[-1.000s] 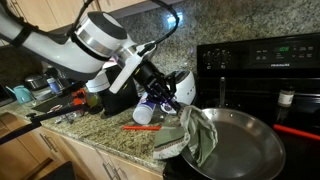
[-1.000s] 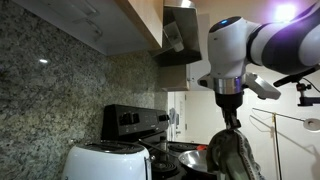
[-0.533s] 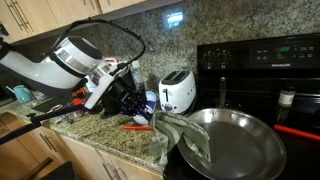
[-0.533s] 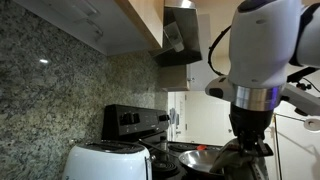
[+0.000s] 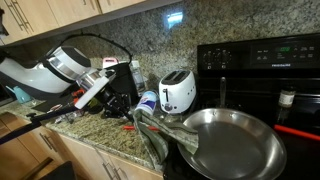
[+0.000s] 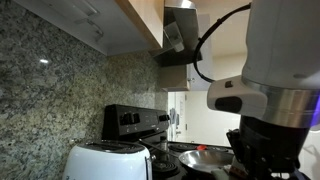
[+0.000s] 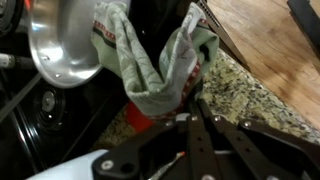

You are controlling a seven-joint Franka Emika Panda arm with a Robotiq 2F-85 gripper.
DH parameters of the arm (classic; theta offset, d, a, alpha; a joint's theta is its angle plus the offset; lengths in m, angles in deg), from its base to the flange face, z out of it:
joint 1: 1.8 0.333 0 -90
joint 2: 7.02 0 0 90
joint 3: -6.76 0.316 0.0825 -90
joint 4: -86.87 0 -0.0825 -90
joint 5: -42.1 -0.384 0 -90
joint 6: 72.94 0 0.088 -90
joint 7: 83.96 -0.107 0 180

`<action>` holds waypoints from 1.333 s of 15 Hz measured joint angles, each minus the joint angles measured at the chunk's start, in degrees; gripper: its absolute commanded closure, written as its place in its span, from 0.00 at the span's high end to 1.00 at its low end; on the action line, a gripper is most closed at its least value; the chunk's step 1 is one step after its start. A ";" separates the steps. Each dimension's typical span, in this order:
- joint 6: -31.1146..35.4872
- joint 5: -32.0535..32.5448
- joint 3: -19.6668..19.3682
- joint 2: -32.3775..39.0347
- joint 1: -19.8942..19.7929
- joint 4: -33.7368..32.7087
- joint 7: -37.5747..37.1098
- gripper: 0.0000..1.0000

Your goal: Remove the towel from the oven door handle and use it to wipe the silver pan, place the towel on the countertop

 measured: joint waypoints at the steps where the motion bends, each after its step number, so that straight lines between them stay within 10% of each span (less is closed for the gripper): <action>1: 0.89 -0.91 0.45 0.34 0.35 -0.06 2.59 0.01; 13: 8.93 -24.47 4.00 1.81 1.60 -1.66 38.21 0.01; 20: 8.93 -26.17 3.82 2.90 1.54 -3.40 41.35 0.04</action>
